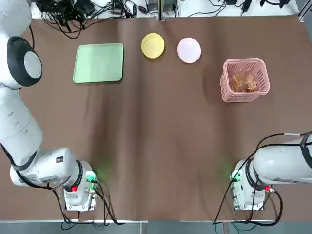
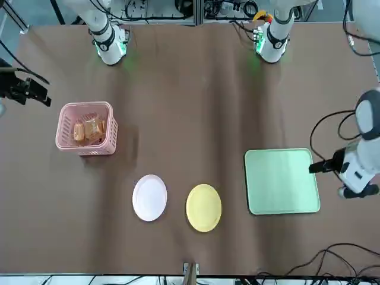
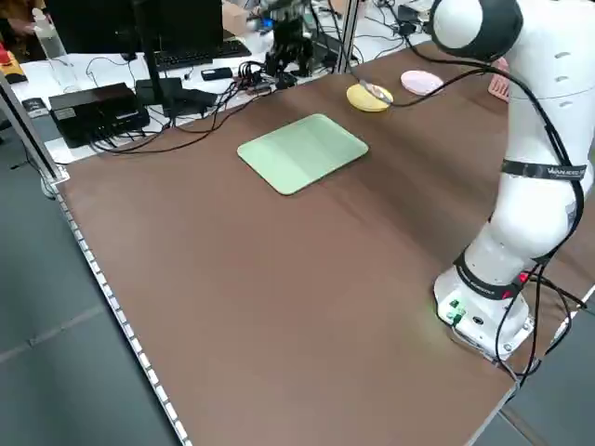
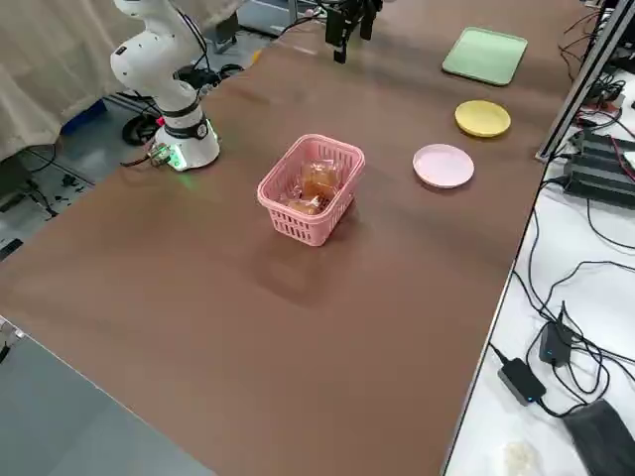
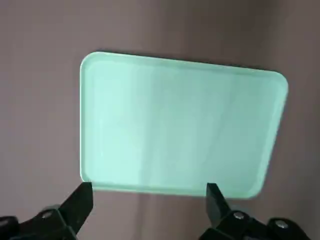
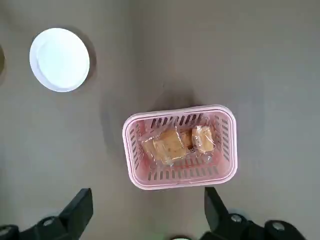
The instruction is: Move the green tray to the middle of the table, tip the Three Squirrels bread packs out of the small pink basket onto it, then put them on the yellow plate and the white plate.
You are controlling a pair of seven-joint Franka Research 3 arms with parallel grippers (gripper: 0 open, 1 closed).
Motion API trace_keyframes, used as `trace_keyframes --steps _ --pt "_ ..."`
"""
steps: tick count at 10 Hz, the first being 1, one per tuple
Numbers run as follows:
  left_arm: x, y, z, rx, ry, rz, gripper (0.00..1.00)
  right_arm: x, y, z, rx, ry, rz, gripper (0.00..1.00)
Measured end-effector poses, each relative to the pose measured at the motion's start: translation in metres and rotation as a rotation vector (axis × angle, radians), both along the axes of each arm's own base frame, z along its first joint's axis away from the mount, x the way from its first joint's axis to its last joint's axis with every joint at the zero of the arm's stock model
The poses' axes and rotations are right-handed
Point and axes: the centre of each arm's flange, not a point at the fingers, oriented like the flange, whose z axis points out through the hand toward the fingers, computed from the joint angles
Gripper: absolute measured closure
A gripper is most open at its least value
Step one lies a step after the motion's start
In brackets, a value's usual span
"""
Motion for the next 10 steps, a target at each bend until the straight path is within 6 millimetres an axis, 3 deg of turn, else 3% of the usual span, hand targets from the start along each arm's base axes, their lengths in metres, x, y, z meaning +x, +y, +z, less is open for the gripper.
trace_keyframes --steps 2,5,9,10 --pt "0.002 0.014 -0.049 0.018 -0.035 0.01 0.0 0.0 0.0 0.0 0.0 0.0 0.0 0.01" --pt "0.009 0.027 -0.09 0.046 -0.076 0.008 0.0 0.0 -0.001 0.0 0.0 0.001 -0.001 0.01" --pt "0.007 0.038 -0.18 0.07 -0.112 -0.003 0.0 0.0 -0.001 0.0 0.0 0.002 -0.001 0.01" --pt "0.002 0.046 -0.193 0.068 -0.107 0.008 0.0 0.0 -0.001 0.0 0.0 0.002 -0.001 0.01"
